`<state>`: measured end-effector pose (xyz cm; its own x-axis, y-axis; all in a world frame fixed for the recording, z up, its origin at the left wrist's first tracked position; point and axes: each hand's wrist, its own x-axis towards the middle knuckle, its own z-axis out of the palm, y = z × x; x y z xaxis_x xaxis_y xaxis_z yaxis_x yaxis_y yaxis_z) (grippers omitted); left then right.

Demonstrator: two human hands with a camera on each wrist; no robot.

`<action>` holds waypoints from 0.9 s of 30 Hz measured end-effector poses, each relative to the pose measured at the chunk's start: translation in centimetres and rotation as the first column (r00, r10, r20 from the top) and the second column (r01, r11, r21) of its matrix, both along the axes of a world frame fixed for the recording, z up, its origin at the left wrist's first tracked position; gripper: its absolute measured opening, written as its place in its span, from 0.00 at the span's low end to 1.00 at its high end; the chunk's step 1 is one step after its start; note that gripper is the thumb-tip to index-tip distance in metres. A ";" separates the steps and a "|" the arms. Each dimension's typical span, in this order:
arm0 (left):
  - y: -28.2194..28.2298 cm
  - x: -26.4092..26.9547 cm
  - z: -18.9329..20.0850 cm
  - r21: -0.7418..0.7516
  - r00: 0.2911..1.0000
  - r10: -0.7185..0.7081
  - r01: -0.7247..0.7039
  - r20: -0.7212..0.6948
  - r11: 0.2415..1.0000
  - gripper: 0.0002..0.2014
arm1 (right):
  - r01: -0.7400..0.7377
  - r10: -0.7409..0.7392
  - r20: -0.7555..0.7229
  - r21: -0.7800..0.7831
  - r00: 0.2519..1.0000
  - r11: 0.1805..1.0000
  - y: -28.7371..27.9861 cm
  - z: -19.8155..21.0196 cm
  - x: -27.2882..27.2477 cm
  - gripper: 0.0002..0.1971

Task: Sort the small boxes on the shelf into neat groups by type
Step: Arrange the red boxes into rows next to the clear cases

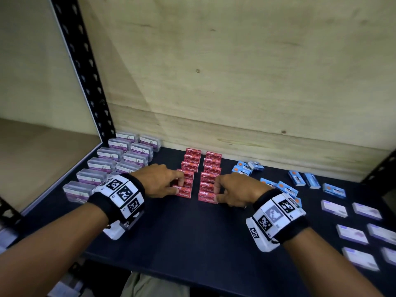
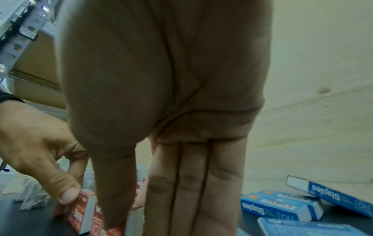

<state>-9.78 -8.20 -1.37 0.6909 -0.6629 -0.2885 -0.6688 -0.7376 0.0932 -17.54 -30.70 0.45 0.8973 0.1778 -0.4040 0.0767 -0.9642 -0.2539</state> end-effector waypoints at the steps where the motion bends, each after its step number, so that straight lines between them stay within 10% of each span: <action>1: 0.0 0.0 0.0 0.001 1.000 -0.001 0.001 0.001 1.000 0.09 | -0.004 0.004 0.005 -0.002 1.000 1.000 0.0 0.0 0.0 0.09; 27: 0.4 -1.6 2.7 0.005 0.992 0.119 -0.119 -0.036 0.993 0.15 | 0.036 -0.019 -0.126 0.139 0.992 0.990 -3.1 0.5 -2.2 0.22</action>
<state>-11.37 -7.78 1.37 0.7542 -0.5754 -0.3164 -0.5723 -0.8122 0.1130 -19.76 -33.78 0.96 0.8471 0.2169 -0.4851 0.0101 -0.9193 -0.3934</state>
